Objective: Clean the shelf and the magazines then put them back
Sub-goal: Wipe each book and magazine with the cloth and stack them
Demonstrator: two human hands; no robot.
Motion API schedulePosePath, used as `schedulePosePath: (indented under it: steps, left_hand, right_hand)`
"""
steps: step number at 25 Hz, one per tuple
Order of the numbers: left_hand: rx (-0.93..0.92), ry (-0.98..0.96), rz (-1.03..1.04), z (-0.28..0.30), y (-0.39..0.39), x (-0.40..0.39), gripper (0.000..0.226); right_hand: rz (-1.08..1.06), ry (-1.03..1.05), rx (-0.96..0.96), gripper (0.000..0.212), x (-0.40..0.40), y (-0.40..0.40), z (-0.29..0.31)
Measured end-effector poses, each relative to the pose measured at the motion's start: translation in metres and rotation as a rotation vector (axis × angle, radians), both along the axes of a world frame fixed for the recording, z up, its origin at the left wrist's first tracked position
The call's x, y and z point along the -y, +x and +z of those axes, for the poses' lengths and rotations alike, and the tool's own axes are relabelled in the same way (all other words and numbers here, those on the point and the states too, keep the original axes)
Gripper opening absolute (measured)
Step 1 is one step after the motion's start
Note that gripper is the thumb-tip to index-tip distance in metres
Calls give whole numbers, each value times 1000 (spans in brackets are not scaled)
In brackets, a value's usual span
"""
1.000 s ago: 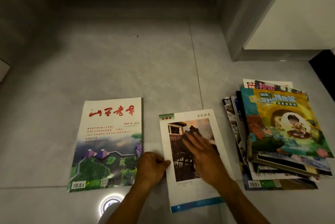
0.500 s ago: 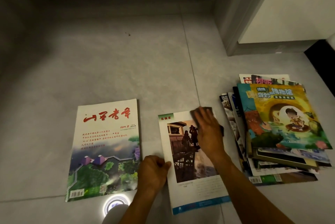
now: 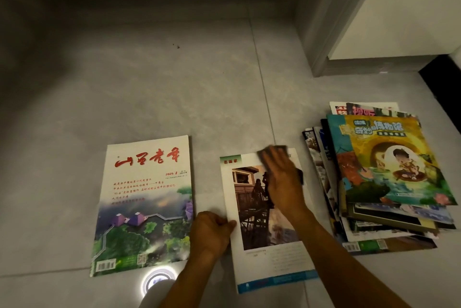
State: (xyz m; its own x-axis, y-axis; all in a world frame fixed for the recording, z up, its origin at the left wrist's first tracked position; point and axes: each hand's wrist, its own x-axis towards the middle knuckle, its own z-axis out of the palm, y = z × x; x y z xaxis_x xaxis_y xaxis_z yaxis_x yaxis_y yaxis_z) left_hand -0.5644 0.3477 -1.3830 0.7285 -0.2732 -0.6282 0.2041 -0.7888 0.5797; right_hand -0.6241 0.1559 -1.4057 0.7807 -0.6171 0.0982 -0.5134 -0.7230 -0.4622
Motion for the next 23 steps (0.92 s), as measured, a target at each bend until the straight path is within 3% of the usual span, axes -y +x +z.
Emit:
schedulePosePath:
  steps: [2, 3, 7, 8, 10, 12, 14, 15, 17, 19, 20, 23]
  left_hand:
    - [-5, 12, 10, -1, 1, 1, 18]
    - [-5, 13, 7, -1, 0, 0, 17]
    - [26, -16, -26, 1, -3, 0, 12]
    - [11, -22, -2, 3, -3, 0, 13]
    - [-10, -24, 36, 3, -1, 0, 18]
    - [-20, -28, 42, 2, -1, 1, 19]
    - [-27, -34, 56, 4, -1, 1, 18]
    - [-31, -33, 56, 5, 0, 1, 17]
    - [-40, -35, 33, 6, 1, 1, 15]
    - [-56, -70, 23, 8, 2, 2, 17]
    - [-72, -88, 46, 11, 2, 3, 17]
    - [-93, -96, 91, 13, 2, 1, 17]
  right_hand:
    - [-263, 24, -44, 71, -19, 4, 1]
    - [-245, 42, -44, 73, -39, 12, 1]
    - [454, 60, -19, 81, -84, 4, 5]
    - [515, 2, -24, 83, -66, -8, 6]
    - [351, -45, -71, 84, -23, -31, -2]
    - [-32, -10, -49, 77, 3, -48, -6]
    - [-246, -6, -94, 82, -31, -42, -6]
    - [-204, -23, -96, 89, -62, -40, -8]
    - [76, -45, -67, 97, -124, -49, -14]
    - [310, -159, -46, 90, -120, -78, -16]
    - [329, -201, -54, 80, -98, -94, -20]
    - [-172, -72, -71, 60, -69, -129, -18]
